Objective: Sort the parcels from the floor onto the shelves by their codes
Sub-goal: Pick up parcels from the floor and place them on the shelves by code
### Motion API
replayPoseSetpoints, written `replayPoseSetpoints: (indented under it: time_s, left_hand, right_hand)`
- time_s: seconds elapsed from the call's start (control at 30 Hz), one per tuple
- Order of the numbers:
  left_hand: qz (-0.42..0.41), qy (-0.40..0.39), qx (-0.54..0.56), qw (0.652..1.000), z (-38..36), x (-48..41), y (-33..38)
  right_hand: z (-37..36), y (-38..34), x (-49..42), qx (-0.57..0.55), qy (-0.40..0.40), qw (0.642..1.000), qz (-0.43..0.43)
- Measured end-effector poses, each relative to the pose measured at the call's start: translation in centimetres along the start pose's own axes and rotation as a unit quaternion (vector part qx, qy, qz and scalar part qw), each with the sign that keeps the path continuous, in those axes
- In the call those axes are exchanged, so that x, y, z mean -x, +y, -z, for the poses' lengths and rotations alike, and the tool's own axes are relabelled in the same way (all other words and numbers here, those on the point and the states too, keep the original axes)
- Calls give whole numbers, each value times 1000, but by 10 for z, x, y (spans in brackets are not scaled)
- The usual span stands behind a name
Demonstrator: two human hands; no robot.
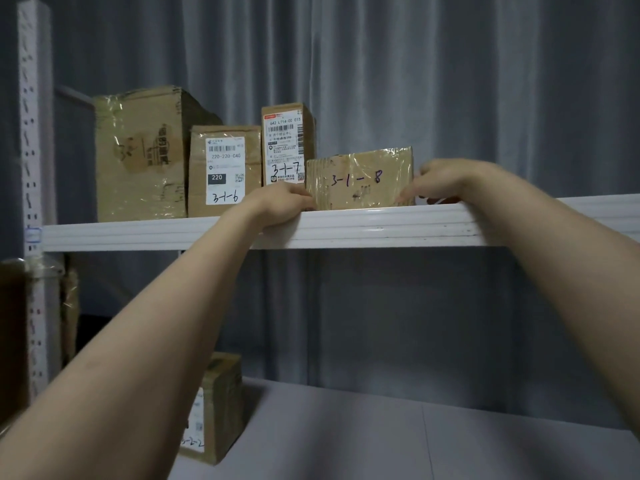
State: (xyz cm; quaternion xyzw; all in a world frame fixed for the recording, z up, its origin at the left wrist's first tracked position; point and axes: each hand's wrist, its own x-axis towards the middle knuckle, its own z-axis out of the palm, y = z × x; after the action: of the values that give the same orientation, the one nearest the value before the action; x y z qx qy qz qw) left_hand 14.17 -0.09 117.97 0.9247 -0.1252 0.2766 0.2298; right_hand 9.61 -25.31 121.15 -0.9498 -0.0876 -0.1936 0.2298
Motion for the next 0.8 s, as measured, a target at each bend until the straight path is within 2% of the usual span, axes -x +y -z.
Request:
replayPoseSetpoints:
  time_s: [0.13, 0.23, 0.4, 0.53, 0.63, 0.73, 0.8]
  left_hand:
    - [0, 14, -11, 1000, -2, 3, -1]
    - [4, 40, -5, 999, -2, 9, 0]
    - [-6, 111, 34, 993, -7, 17, -2]
    - [-26, 205, 117, 971, -12, 31, -4]
    - [-48, 235, 157, 958, -12, 53, -7]
    - [-76, 229, 122, 963, -4, 80, -11]
    - [-92, 216, 86, 968, 7, 98, -13]
  right_hand:
    - [0, -3, 6, 31, -3, 1000, -4]
    - [-4, -5, 10, 91, 44, 995, -3]
    - [-14, -3, 13, 143, 252, 957, -1]
    - [-21, -7, 21, 169, 352, 918, 67]
    - [-40, -20, 34, 156, 382, 899, 146]
    - [-73, -39, 53, 159, 390, 875, 237]
    - [-91, -55, 67, 153, 387, 872, 258]
